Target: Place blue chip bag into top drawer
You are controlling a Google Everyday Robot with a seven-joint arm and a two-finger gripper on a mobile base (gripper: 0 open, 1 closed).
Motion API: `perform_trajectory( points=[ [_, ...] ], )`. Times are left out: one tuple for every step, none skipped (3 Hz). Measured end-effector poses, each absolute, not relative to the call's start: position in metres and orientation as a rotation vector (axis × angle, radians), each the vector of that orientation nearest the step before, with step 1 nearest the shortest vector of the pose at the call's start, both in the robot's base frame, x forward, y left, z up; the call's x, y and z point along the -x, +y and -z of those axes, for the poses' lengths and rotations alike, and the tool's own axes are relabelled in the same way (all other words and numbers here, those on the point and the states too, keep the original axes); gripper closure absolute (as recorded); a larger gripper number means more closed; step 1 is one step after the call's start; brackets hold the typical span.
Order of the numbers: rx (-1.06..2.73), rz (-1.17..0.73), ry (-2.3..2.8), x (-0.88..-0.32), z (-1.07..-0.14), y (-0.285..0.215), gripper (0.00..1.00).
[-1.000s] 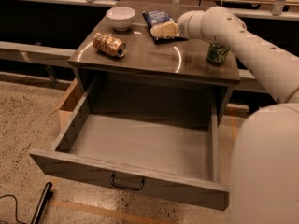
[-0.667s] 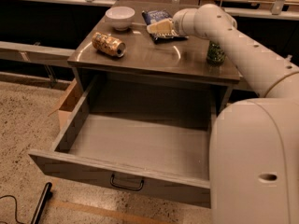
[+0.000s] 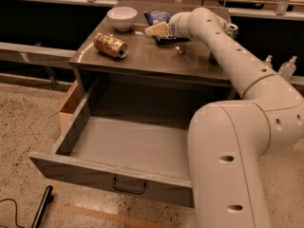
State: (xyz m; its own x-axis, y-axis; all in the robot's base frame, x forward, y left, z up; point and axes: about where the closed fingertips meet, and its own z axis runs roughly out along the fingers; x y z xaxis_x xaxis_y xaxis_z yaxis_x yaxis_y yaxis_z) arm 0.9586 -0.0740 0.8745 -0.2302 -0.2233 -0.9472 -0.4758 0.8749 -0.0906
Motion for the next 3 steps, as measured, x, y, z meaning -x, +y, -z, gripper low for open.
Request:
perform_trajectory(
  points=[
    [0.528,-0.266,1.826,-0.9707,-0.862,-0.0671,0.16],
    [0.535,-0.28,1.829,-0.9758,-0.8557,-0.0624,0.39],
    [0.546,-0.288,1.832,-0.9765,-0.8541,-0.0593,0.62]
  ],
)
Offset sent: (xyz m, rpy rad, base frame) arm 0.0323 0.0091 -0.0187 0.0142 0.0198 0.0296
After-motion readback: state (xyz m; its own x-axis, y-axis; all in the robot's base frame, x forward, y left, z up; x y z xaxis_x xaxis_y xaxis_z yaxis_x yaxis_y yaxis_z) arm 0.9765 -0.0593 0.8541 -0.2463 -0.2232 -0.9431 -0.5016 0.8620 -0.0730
